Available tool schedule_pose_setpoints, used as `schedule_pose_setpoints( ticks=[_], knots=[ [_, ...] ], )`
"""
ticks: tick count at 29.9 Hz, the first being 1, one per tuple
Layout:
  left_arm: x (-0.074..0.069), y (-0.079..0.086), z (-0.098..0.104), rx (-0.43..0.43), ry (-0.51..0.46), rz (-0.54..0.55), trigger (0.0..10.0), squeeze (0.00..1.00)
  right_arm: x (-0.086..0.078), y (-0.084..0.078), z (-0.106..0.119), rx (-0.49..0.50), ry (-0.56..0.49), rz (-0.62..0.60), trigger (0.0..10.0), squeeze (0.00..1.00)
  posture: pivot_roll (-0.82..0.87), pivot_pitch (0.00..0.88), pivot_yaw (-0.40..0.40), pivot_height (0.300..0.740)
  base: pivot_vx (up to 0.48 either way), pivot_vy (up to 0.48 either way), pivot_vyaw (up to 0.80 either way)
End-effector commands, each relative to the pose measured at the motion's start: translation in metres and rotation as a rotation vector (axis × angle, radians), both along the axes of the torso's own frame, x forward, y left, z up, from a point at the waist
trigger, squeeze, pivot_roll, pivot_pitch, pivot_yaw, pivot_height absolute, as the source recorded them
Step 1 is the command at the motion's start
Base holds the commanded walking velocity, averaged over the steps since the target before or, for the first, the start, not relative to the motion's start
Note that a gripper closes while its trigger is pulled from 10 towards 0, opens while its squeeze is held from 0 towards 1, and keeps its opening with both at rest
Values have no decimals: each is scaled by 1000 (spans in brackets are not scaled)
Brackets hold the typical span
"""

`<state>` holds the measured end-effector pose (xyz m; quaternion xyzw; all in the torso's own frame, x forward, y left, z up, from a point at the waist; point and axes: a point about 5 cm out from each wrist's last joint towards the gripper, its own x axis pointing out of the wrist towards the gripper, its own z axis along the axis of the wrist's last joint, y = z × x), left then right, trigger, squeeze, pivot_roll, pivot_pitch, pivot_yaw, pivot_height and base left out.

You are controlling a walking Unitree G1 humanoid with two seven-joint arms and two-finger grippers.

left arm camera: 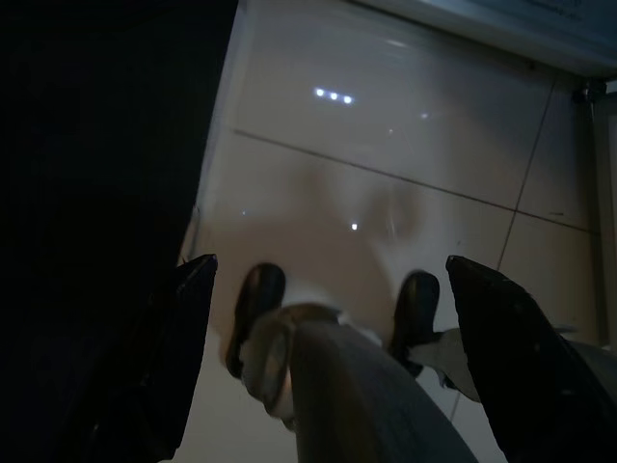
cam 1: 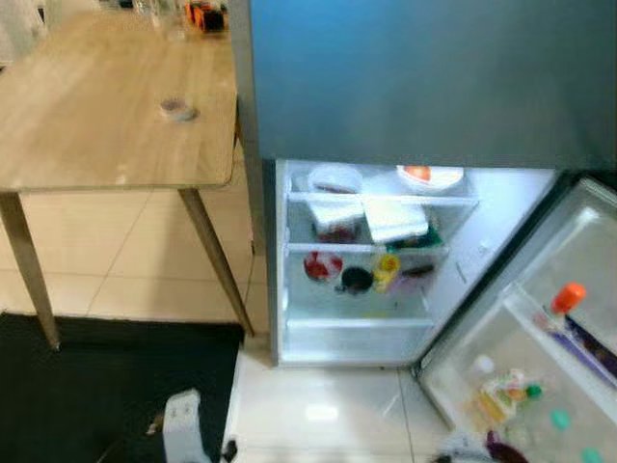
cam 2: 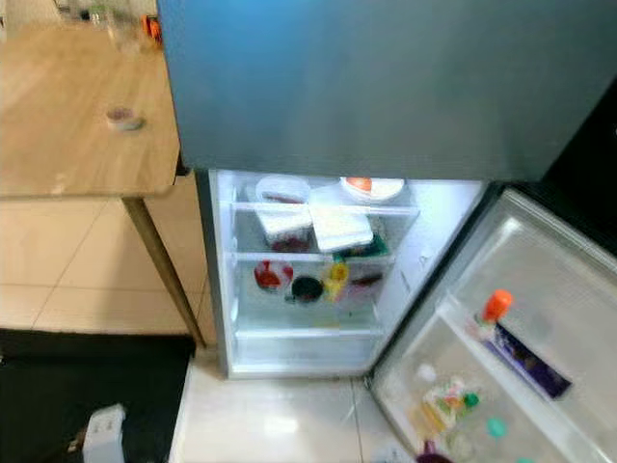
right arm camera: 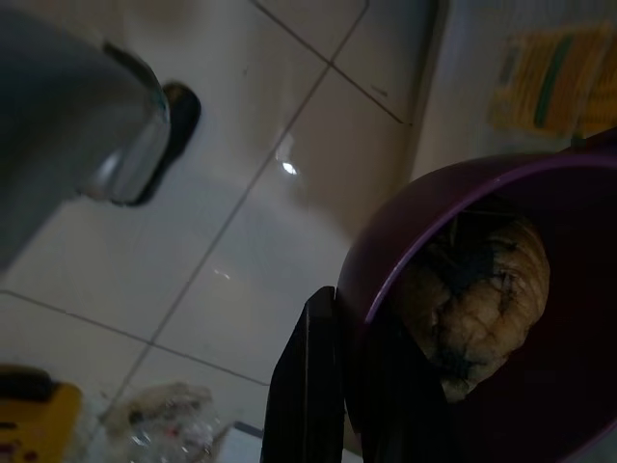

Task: Restocking fridge

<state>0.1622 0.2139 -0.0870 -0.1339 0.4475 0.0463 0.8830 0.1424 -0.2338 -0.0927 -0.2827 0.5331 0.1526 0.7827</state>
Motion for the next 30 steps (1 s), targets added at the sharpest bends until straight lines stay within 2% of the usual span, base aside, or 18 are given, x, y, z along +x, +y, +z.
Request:
schedule_pose_setpoints(
  ticks=[1, 21, 24, 30],
  knots=[
    [-1, -1, -1, 0, 8, -10, 10000, 0, -5, -4, -1, -14, 16, -2, 10000, 0, -12, 0, -59, 740, 289, 0, 0],
    [0, -6, -1, -4, 0, -34, 10000, 0, 0, -3, 1, -14, -8, 14, 10000, 0, -13, 0, -61, 740, 294, 0, 0],
    [3, -7, 0, -1, -7, -40, 10000, 0, 5, -4, 3, -16, -31, 19, 10000, 0, -17, 0, -60, 740, 293, 0, 0],
    [8, -9, 2, -1, -11, -64, 10000, 0, 21, -4, 10, -23, -71, 43, 10000, 0, -17, 0, -60, 740, 0, 0, 0]
  ],
)
